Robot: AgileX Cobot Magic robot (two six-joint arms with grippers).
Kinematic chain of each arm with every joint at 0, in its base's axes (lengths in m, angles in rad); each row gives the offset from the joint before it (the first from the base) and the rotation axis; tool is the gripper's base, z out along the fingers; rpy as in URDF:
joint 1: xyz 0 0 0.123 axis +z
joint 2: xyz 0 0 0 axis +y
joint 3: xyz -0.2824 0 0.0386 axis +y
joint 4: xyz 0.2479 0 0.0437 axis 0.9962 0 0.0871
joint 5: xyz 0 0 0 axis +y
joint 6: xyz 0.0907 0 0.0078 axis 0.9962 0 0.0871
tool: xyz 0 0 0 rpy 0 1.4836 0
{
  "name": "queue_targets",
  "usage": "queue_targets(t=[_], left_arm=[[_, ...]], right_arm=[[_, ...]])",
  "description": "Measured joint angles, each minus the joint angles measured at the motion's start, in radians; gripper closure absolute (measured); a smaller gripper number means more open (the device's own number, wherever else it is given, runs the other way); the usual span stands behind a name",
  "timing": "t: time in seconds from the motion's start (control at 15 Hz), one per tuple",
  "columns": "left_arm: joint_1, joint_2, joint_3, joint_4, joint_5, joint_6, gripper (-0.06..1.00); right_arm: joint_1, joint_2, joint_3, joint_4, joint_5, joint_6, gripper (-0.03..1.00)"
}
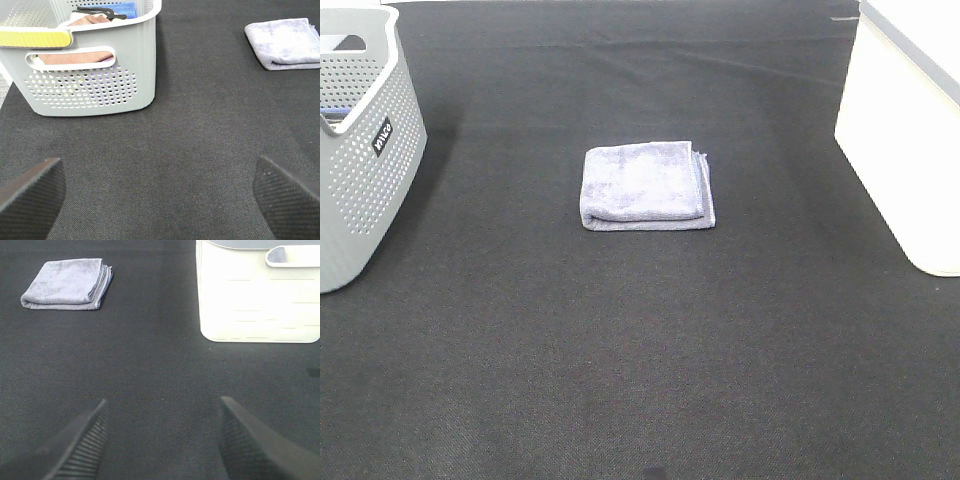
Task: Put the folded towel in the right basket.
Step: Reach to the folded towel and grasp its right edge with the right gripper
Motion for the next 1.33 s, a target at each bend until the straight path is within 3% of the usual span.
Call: queue_targets(t=[0.67, 0.93, 1.07, 1.27, 1.33], left_arm=[[0.000, 0.000, 0.000, 0.000, 0.000, 0.000, -0.02], [0.000, 0.000, 0.000, 0.000, 0.000, 0.000, -0.02], [0.000, 0.000, 0.000, 0.000, 0.000, 0.000, -0.02], [0.000, 0.000, 0.000, 0.000, 0.000, 0.000, -0.02], [0.000, 0.000, 0.000, 0.000, 0.000, 0.000, -0.02]], right_arm=[[0.000, 0.034, -0.003, 0.010, -0.011, 0.000, 0.37], [0.000, 0.274, -0.045, 0.084, -0.232, 0.000, 0.37], [0.000, 0.495, -0.129, 0.131, -0.365, -0.028, 0.37], [0.000, 0.785, -0.293, 0.144, -0.391, -0.105, 0.37], [0.000, 0.785, -0.293, 0.144, -0.391, -0.105, 0.37]])
